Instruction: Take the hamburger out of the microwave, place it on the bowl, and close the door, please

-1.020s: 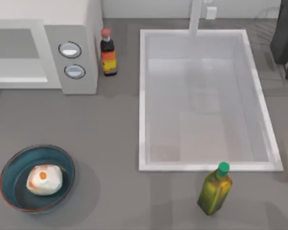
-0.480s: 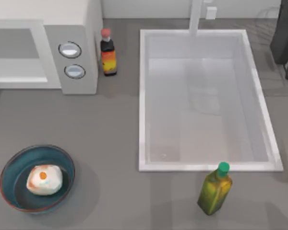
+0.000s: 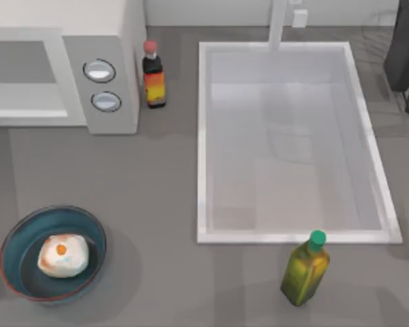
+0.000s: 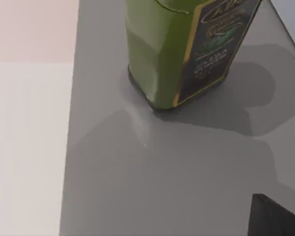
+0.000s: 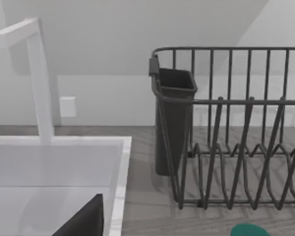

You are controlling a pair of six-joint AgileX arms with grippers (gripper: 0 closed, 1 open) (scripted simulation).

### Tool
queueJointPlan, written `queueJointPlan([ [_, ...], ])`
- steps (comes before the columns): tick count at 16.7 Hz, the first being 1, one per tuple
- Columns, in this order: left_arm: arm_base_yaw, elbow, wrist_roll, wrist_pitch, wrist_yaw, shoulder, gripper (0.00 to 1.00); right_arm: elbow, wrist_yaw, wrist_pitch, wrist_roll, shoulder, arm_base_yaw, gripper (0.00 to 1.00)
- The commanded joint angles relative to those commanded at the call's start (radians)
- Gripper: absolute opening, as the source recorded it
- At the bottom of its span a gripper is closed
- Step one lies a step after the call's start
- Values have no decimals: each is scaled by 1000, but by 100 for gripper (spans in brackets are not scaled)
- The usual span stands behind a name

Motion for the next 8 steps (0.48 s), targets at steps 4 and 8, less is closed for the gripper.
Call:
queueJointPlan([
  [4, -36, -69, -40, 40, -18, -64, 0, 0, 0, 0, 0, 0, 0, 100],
  [8, -33, -72, -43, 39, -16, -63, 0, 0, 0, 0, 0, 0, 0, 100],
])
